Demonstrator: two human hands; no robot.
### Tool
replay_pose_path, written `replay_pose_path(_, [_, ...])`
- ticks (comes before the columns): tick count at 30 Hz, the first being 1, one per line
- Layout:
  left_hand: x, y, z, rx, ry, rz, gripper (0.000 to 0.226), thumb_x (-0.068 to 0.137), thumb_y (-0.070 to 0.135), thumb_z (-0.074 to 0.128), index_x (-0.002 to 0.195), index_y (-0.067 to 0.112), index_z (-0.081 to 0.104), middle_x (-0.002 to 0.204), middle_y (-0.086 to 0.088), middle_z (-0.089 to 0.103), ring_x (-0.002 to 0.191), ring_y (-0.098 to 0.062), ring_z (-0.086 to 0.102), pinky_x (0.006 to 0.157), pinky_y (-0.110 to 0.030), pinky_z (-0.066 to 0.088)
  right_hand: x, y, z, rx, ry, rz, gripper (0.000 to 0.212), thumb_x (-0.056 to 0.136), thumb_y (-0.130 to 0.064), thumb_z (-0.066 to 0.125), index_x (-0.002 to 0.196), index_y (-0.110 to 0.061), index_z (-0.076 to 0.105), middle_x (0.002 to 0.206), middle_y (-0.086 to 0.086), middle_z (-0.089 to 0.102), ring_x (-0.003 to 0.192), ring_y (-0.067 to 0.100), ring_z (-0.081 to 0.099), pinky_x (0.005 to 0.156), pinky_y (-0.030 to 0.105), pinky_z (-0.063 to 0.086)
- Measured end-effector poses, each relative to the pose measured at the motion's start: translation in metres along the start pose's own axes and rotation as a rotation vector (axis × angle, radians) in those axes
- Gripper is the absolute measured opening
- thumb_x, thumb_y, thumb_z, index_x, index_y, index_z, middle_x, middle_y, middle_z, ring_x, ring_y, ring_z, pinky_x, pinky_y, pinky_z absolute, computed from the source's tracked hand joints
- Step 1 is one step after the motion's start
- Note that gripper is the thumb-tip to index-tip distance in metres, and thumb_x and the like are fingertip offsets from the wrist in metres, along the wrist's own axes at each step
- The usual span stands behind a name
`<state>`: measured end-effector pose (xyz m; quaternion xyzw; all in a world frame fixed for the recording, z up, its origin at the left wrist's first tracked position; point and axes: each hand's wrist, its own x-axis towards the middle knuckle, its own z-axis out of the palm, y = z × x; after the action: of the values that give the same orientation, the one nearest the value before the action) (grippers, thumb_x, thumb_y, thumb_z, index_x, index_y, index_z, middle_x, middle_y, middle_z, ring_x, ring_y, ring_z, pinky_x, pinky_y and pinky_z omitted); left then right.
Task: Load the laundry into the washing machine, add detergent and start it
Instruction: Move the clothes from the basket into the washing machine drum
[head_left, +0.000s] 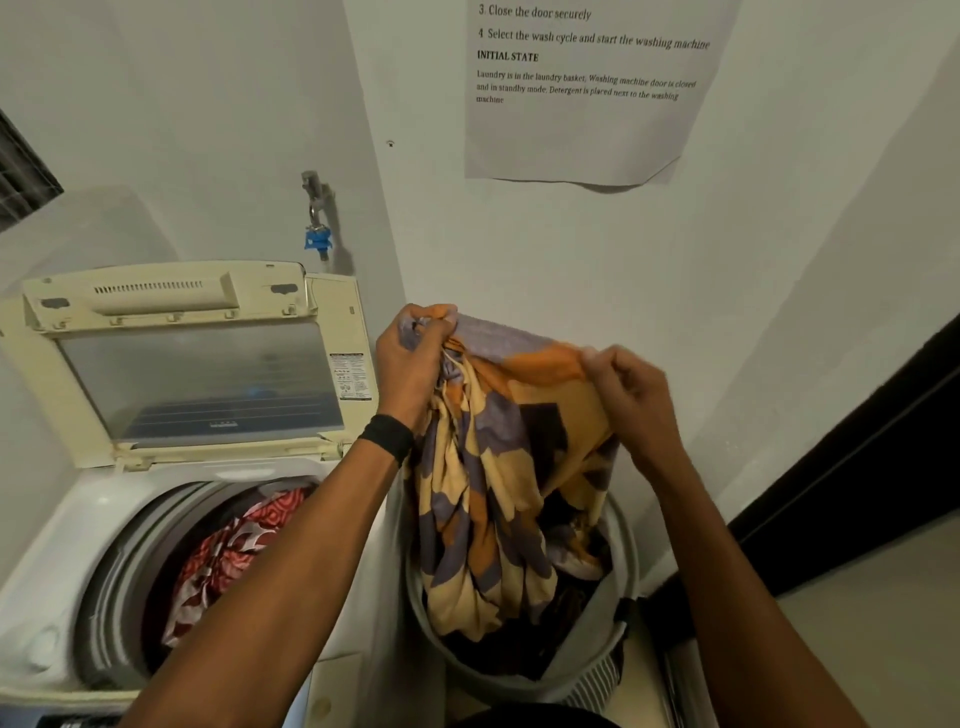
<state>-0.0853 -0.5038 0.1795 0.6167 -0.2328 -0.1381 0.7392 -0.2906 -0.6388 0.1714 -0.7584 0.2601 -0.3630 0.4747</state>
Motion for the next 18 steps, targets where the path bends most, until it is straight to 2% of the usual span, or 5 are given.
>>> replay_pose_path(3, [-0.009,0.002,0.012,0.017,-0.103,0.068,0.009,0.095,0.005,0.064,0.103,0.005,0.066,0.117,-0.01,0.075,0.115,-0.023,0.069,0.104,-0.044,0.053,0.026,-0.039,0.004,0.043,0.058,-0.105,0.035,0.102,-0.029,0.062,0.075,-0.008,0.063,0.07,-0.002,0.063,0.07,0.009,0.059,0.067,0.022,0.046])
replay_pose_path(7, [-0.024,0.008,0.032,0.04,-0.286,0.073,0.028,0.105,0.03,0.056,0.13,0.021,0.064,0.13,-0.003,0.069,0.121,-0.018,0.066,0.105,-0.036,0.053,0.046,-0.06,0.041,-0.056,-0.148,-0.147,0.032,0.101,-0.03,0.062,0.079,-0.007,0.069,0.077,0.007,0.07,0.077,0.022,0.067,0.072,0.038,0.052])
replay_pose_path(10, [-0.027,0.008,0.033,0.033,-0.293,0.007,0.041,0.098,0.044,0.063,0.118,0.01,0.071,0.112,-0.012,0.076,0.11,-0.025,0.072,0.1,-0.044,0.056,0.043,-0.049,0.06,0.013,-0.113,-0.061,0.036,0.1,-0.036,0.062,0.08,-0.008,0.072,0.075,0.005,0.071,0.076,0.023,0.068,0.07,0.038,0.054])
replay_pose_path(14, [-0.026,0.002,0.031,0.084,-0.168,0.031,0.022,0.1,0.025,0.067,0.108,0.005,0.071,0.1,-0.009,0.075,0.097,-0.019,0.072,0.089,-0.031,0.057,0.027,-0.03,0.068,0.068,-0.021,0.013,0.04,0.103,-0.039,0.057,0.07,-0.017,0.057,0.064,-0.005,0.058,0.062,0.009,0.055,0.061,0.031,0.047])
replay_pose_path(18, [-0.009,0.007,0.022,-0.088,-0.034,-0.082,0.012,0.098,0.028,0.069,0.101,0.016,0.07,0.087,-0.002,0.07,0.087,-0.018,0.067,0.084,-0.036,0.055,-0.005,0.014,0.067,-0.05,-0.249,0.033,0.049,0.103,-0.056,0.045,0.069,-0.022,0.053,0.06,-0.008,0.05,0.056,0.005,0.049,0.058,0.027,0.041])
